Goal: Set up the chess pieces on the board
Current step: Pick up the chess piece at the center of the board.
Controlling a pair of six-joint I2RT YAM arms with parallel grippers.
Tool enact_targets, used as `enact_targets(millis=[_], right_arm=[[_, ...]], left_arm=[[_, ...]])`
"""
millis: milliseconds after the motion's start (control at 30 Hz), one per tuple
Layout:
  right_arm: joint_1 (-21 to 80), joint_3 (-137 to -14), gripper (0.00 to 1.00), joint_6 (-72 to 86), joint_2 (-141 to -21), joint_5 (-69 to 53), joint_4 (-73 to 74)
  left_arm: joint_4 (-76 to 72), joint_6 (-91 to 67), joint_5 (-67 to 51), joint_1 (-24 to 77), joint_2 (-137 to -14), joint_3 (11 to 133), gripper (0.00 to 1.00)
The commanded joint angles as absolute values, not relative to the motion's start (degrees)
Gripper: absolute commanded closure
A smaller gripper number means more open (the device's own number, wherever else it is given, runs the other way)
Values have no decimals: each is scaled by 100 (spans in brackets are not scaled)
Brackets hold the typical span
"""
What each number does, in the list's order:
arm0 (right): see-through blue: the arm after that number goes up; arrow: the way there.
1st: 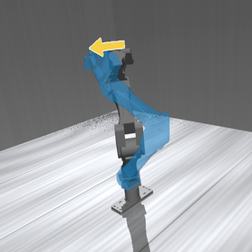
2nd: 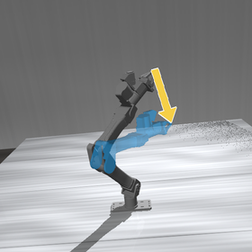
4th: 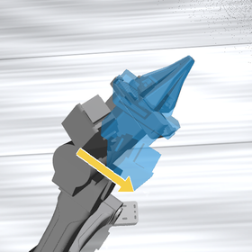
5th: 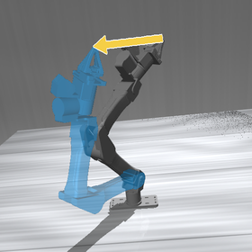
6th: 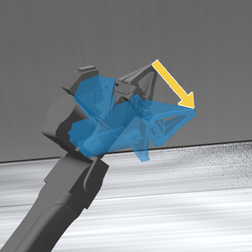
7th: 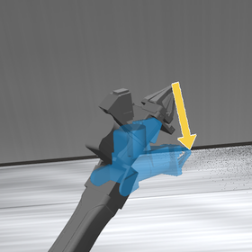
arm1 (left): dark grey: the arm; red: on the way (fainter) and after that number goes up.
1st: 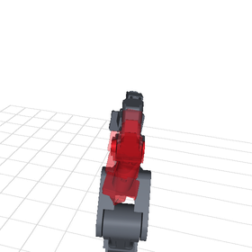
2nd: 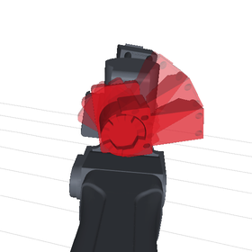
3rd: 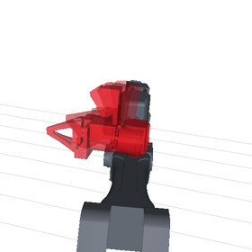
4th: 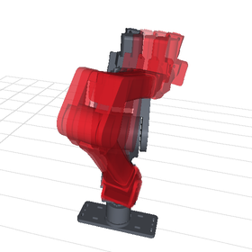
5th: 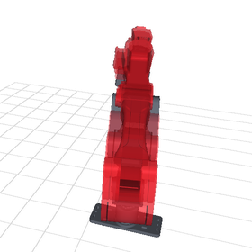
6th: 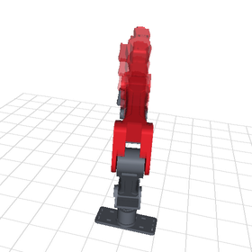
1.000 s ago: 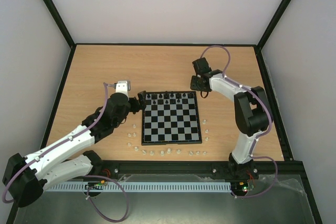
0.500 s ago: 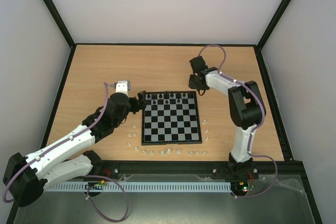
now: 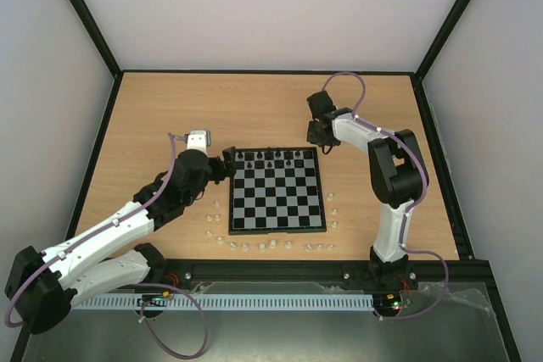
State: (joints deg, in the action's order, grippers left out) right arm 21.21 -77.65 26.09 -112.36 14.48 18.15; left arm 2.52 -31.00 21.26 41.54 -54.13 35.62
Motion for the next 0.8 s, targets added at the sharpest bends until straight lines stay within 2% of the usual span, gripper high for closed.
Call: enact_targets(millis=[0,767], right_arm=[[2071,-7666,71,2584,-11186,1567,2099],[2026,-7700,78,2558,-11413,1337,2039]], left_arm=[[305,-3041,2198,4113,-5429,3603,1],[316,-3037,2224,4104,-5422,3594,1]])
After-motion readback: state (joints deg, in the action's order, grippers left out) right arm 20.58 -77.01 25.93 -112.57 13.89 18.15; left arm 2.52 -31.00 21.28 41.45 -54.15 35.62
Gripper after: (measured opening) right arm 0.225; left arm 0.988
